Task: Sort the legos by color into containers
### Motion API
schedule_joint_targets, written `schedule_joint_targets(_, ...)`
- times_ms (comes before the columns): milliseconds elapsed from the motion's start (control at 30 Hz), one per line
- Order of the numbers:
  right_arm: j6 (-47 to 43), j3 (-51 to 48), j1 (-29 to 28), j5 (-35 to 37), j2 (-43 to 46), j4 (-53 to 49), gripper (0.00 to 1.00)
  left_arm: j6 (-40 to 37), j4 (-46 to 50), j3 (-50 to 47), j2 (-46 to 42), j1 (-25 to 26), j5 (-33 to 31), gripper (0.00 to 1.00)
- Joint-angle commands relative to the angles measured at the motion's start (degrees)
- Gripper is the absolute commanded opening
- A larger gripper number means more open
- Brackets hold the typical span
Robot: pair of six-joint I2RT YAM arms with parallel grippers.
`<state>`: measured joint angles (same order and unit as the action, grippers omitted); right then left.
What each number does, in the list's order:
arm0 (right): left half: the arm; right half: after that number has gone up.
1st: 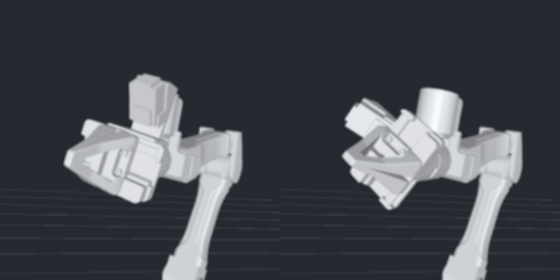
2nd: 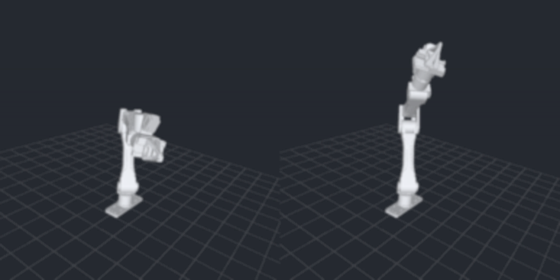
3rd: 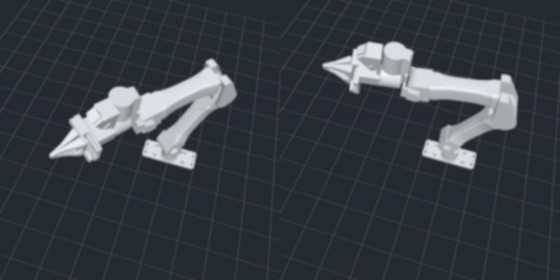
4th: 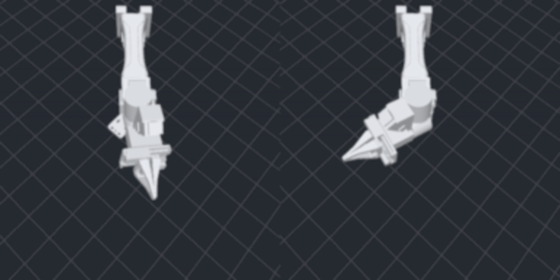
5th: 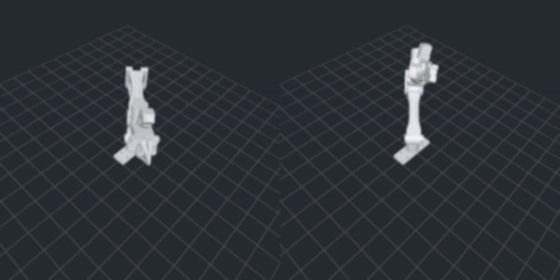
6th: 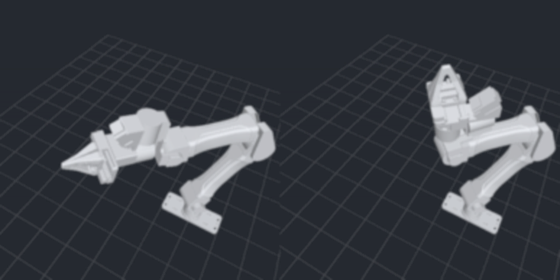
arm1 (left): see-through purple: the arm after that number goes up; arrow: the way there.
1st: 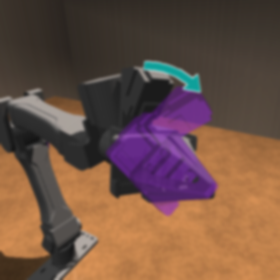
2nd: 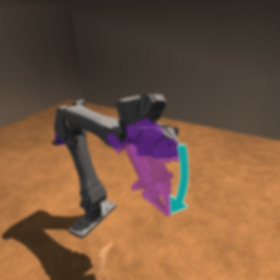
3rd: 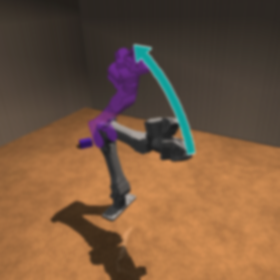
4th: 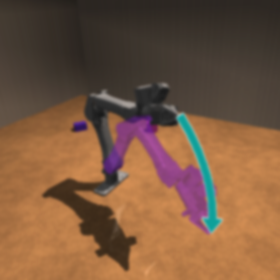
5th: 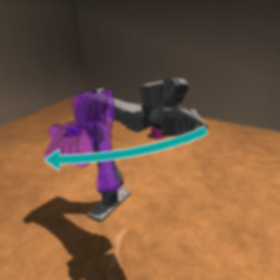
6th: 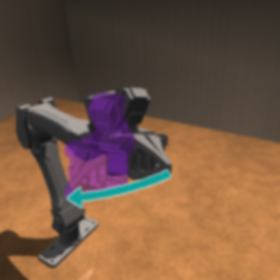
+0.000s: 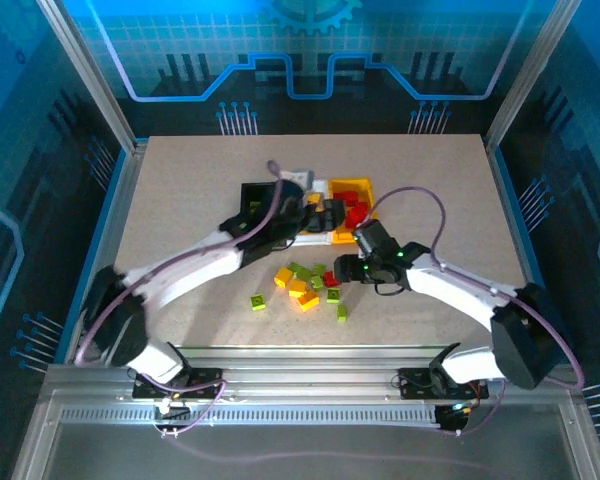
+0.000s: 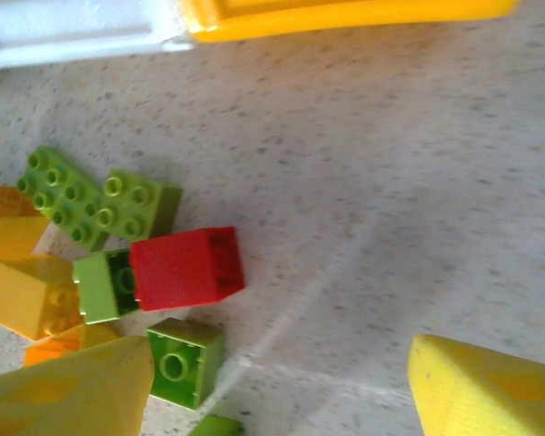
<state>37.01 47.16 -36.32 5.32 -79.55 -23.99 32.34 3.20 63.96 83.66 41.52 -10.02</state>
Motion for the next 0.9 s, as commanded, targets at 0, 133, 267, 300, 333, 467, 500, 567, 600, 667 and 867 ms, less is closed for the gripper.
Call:
schedule_joint_targets(0, -0.7, 3.7, -2.8, -0.2, -5.3, 3.1, 0.76, 2.6, 0.3, -12.2, -9.7, -0.1, -5.1, 0.99)
schedule_joint_targets(133, 0.5, 8.6, -3.8, 2.0, -12.1, 1.5, 0.74, 3.8, 6.6, -22.2, -24.0, -0.1, -9.0, 0.99)
schedule_joint_targets(267, 1.0, 10.0, -3.9, 3.3, -15.2, 0.7, 0.67, 5.5, 12.5, -27.4, -32.6, -0.1, -11.0, 0.99)
schedule_joint_targets(300, 1.0, 10.1, -3.8, 3.1, -15.7, 0.6, 0.65, 5.9, 13.7, -28.6, -34.2, -0.1, -11.5, 0.99)
schedule_joint_targets(333, 1.0, 10.1, -3.9, 2.9, -16.1, 0.6, 0.64, 6.4, 14.7, -29.5, -35.6, -0.2, -12.1, 0.99)
schedule_joint_targets(467, 0.8, 10.0, -4.7, 2.3, -18.1, 0.6, 0.63, 7.0, 16.3, -31.3, -37.9, -0.3, -13.3, 0.99)
schedule_joint_targets(500, 1.0, 9.9, -4.9, 2.2, -18.7, 0.7, 0.63, 6.8, 16.4, -31.4, -37.7, -0.4, -13.3, 0.99)
schedule_joint_targets(567, 1.0, 9.5, -5.2, 2.0, -19.5, 1.0, 0.62, 7.0, 16.8, -31.3, -36.9, -0.6, -13.1, 0.99)
schedule_joint_targets(600, 1.3, 9.3, -5.1, 2.2, -19.7, 1.0, 0.59, 7.0, 16.9, -31.2, -36.5, -0.7, -13.0, 0.99)
schedule_joint_targets(667, 1.5, 8.9, -5.1, 2.9, -19.7, 1.1, 0.51, 7.1, 17.4, -30.8, -35.7, -0.8, -12.8, 0.99)
schedule_joint_targets(867, 0.9, 8.2, -4.5, 4.5, -14.8, 1.4, 0.35, 7.1, 19.7, -30.2, -35.0, -1.2, -12.7, 0.99)
